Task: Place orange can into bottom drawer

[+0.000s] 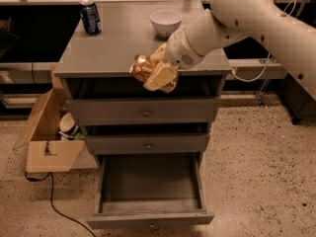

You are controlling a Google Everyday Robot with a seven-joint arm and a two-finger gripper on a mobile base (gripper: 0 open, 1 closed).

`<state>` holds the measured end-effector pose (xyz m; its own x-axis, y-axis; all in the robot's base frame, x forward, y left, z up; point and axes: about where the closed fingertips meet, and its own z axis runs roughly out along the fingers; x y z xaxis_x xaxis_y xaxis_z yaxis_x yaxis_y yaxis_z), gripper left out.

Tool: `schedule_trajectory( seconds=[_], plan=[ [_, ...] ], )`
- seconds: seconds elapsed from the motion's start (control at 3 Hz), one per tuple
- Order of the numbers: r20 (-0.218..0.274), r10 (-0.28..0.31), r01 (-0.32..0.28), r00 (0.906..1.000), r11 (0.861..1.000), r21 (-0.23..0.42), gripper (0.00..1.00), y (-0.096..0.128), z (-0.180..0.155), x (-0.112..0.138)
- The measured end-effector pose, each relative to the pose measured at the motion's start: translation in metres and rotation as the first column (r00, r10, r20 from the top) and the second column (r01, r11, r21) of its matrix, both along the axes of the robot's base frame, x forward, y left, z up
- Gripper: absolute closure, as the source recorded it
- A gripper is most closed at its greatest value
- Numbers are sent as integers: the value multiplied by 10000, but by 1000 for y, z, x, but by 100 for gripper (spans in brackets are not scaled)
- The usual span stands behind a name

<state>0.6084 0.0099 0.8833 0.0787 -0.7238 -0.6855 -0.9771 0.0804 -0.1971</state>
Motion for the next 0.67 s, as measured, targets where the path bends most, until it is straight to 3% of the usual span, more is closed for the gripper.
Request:
schedule_trajectory(
  seconds=[0.33,0.67],
  plan=[
    [17,2,-2,10000,10000,11,100,0,1,0],
    [-365,-134,133,9992,9999,-27,100,-1,-16,-6]
  ],
)
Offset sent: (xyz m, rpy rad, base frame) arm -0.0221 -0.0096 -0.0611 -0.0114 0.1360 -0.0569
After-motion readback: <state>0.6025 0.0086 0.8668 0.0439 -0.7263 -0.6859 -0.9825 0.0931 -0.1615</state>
